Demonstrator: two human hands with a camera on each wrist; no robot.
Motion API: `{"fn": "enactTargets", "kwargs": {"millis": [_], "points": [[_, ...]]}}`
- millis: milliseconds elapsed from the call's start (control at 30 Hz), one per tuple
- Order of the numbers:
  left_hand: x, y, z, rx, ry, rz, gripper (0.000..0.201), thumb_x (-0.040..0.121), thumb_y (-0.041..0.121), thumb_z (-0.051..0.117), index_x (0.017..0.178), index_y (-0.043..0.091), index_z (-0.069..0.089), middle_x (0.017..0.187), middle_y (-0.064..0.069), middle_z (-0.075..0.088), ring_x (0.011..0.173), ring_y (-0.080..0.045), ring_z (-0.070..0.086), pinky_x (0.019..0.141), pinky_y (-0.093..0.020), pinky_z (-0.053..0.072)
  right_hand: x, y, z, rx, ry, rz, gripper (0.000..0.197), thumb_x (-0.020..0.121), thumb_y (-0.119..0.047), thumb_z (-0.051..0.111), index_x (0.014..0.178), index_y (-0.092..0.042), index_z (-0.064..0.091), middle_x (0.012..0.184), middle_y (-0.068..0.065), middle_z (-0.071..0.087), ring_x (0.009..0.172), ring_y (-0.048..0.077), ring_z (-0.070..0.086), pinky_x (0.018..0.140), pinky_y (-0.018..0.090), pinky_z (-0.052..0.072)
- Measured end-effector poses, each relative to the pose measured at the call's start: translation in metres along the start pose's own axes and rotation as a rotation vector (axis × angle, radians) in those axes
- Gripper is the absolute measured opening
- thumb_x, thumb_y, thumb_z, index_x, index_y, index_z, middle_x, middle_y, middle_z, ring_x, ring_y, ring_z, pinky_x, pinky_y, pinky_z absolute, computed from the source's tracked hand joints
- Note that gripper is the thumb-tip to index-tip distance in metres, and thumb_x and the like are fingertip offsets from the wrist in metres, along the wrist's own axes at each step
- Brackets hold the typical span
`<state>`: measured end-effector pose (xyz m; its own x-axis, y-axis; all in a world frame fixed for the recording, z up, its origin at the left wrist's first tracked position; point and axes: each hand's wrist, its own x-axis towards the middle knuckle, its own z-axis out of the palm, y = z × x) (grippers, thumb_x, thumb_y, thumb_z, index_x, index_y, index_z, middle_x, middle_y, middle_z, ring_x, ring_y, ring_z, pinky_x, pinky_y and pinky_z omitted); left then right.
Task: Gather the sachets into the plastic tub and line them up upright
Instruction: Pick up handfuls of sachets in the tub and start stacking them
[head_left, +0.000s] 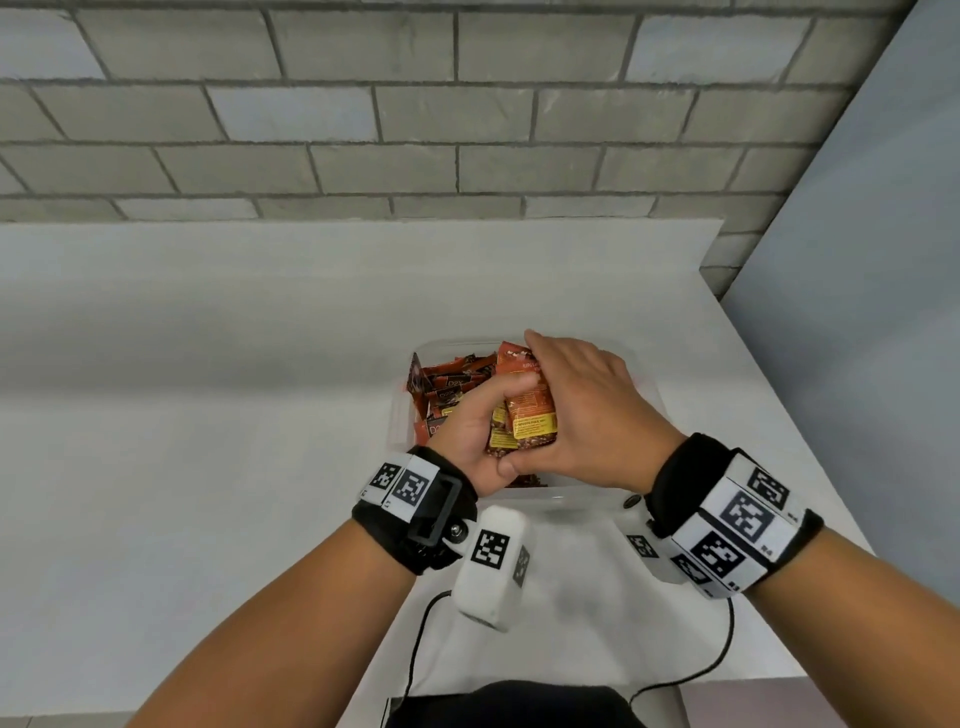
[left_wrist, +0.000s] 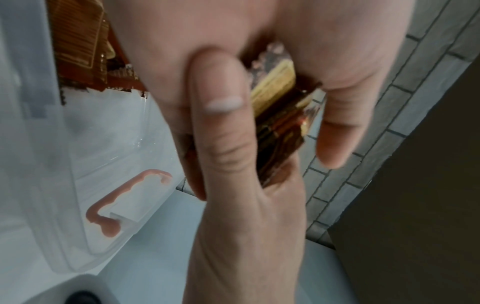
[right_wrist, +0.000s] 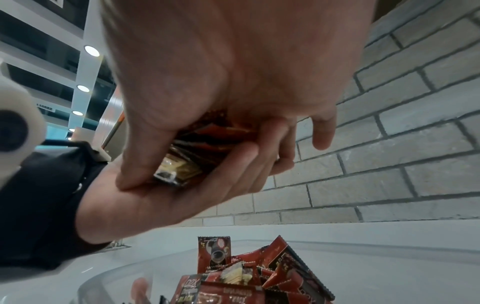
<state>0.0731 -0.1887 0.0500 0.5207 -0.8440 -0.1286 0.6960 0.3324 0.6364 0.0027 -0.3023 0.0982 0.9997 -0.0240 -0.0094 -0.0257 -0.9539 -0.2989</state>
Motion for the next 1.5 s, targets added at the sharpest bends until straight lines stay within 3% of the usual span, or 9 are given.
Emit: {"fn": "enactTargets", "kwargs": {"millis": [167, 300, 400, 500, 633, 800, 1000, 1333, 1500], "points": [[-0.003, 0.001, 0.004, 0.037, 0.05, -0.022, 0.019, 0.083, 0.031, 0.065, 0.089, 0.017, 0.077, 0.086, -0.006, 0.071, 0.081, -0.018, 0.07, 0.075, -0.028, 0.055, -0.005, -0.004, -0.002, 0.071, -0.009, -0.019, 0.126, 0.065, -0.062, 0.074, 0.151, -0.023, -0.009, 0.157, -0.004, 0.009, 0.142, 0.013, 0.01, 0.114, 0.032, 0.01], [-0.006, 0.003, 0.002, -0.002, 0.012, -0.064, 0.053, 0.07, 0.048, 0.078, 0.109, 0.013, 0.07, 0.102, -0.01, 0.068, 0.096, -0.022, 0.066, 0.084, -0.033, 0.053, -0.002, -0.007, -0.004, 0.179, -0.001, -0.039, 0.118, 0.069, -0.047, 0.079, 0.152, -0.024, -0.001, 0.142, -0.002, 0.036, 0.127, 0.013, 0.037, 0.11, 0.028, 0.026], [-0.006, 0.005, -0.001, -0.045, 0.016, -0.115, 0.043, 0.087, 0.045, 0.057, 0.109, 0.01, 0.068, 0.1, -0.01, 0.07, 0.095, -0.021, 0.067, 0.079, -0.03, 0.056, 0.0, -0.004, -0.005, 0.299, 0.019, -0.02, 0.109, 0.07, -0.038, 0.08, 0.151, -0.024, 0.009, 0.137, -0.003, 0.039, 0.124, 0.01, 0.04, 0.107, 0.028, 0.034], [-0.006, 0.008, -0.005, -0.011, 0.024, -0.131, 0.047, 0.089, 0.043, 0.039, 0.115, 0.011, 0.06, 0.101, -0.007, 0.071, 0.096, -0.017, 0.068, 0.08, -0.027, 0.055, 0.001, -0.002, -0.002, 0.401, 0.005, -0.001, 0.109, 0.071, -0.032, 0.082, 0.151, -0.027, 0.008, 0.14, -0.006, 0.037, 0.119, 0.0, 0.037, 0.097, 0.008, 0.032], [-0.004, 0.011, -0.012, 0.072, -0.013, -0.075, 0.054, 0.073, 0.05, 0.072, 0.111, 0.011, 0.07, 0.106, -0.01, 0.07, 0.098, -0.019, 0.068, 0.076, -0.028, 0.057, 0.003, 0.003, 0.001, 0.468, 0.043, 0.015, 0.106, 0.068, -0.03, 0.084, 0.15, -0.026, 0.016, 0.141, -0.008, 0.039, 0.118, -0.004, 0.037, 0.091, -0.003, 0.028], [0.003, 0.007, -0.013, 0.127, -0.024, -0.044, 0.081, 0.041, 0.048, 0.093, 0.104, 0.009, 0.062, 0.089, -0.008, 0.071, 0.085, -0.018, 0.07, 0.071, -0.027, 0.057, 0.003, 0.0, 0.007, 0.424, -0.008, -0.001, 0.096, 0.066, -0.032, 0.085, 0.144, -0.025, 0.03, 0.137, -0.008, 0.043, 0.118, 0.002, 0.042, 0.099, 0.01, 0.033], [0.007, 0.008, -0.013, 0.081, -0.034, -0.045, 0.064, 0.048, 0.047, 0.09, 0.099, 0.011, 0.072, 0.091, -0.007, 0.072, 0.086, -0.018, 0.07, 0.071, -0.028, 0.058, 0.007, 0.002, 0.005, 0.352, 0.029, 0.008, 0.091, 0.065, -0.037, 0.085, 0.14, -0.022, 0.035, 0.132, -0.006, 0.048, 0.116, 0.008, 0.045, 0.103, 0.024, 0.037], [0.01, 0.012, -0.003, 0.314, -0.05, 0.029, 0.099, 0.043, 0.053, 0.09, 0.119, 0.008, 0.045, 0.097, -0.006, 0.063, 0.096, -0.018, 0.064, 0.079, -0.028, 0.054, 0.006, 0.009, 0.013, 0.44, 0.062, -0.041, 0.094, 0.062, -0.032, 0.086, 0.14, -0.024, 0.034, 0.13, -0.005, 0.047, 0.117, 0.009, 0.045, 0.101, 0.026, 0.039], [0.013, 0.011, -0.005, 0.281, -0.015, -0.034, 0.058, 0.061, 0.04, 0.087, 0.106, 0.014, 0.06, 0.086, -0.002, 0.069, 0.084, -0.015, 0.068, 0.065, -0.023, 0.056, 0.011, 0.012, 0.013, 0.412, 0.14, -0.02, 0.083, 0.062, -0.032, 0.087, 0.132, -0.02, 0.043, 0.119, -0.009, 0.051, 0.107, 0.006, 0.049, 0.095, 0.025, 0.043]]}}
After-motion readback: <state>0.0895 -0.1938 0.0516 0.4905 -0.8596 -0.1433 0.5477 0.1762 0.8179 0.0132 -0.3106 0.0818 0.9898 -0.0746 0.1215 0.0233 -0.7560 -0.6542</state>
